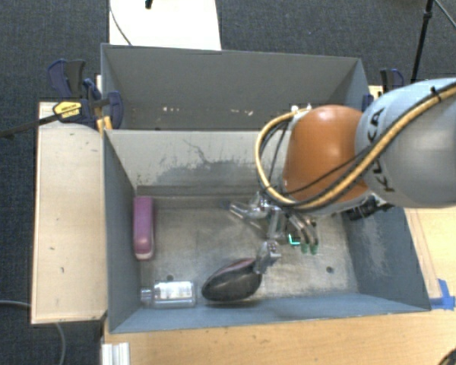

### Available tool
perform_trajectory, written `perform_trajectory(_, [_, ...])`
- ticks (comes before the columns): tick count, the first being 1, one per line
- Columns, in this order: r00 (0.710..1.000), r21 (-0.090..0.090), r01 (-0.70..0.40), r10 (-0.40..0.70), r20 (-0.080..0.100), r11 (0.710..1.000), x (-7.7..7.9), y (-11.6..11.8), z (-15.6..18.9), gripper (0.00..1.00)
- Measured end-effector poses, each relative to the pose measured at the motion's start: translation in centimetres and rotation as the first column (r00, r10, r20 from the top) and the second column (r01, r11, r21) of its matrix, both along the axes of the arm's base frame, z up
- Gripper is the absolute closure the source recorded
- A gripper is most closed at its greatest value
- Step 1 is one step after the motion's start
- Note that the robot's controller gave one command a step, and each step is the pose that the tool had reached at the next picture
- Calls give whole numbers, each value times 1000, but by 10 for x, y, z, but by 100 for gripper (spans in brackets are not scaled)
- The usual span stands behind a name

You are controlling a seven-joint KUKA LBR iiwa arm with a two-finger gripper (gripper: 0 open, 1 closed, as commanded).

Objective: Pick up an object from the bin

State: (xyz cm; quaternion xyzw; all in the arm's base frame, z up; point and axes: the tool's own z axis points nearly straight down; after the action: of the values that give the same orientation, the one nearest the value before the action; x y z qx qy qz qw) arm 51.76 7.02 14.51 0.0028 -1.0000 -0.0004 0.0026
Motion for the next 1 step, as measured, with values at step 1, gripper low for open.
perform_trajectory(1, [987,-1,-159,159,4,987,-23,-11,21,0])
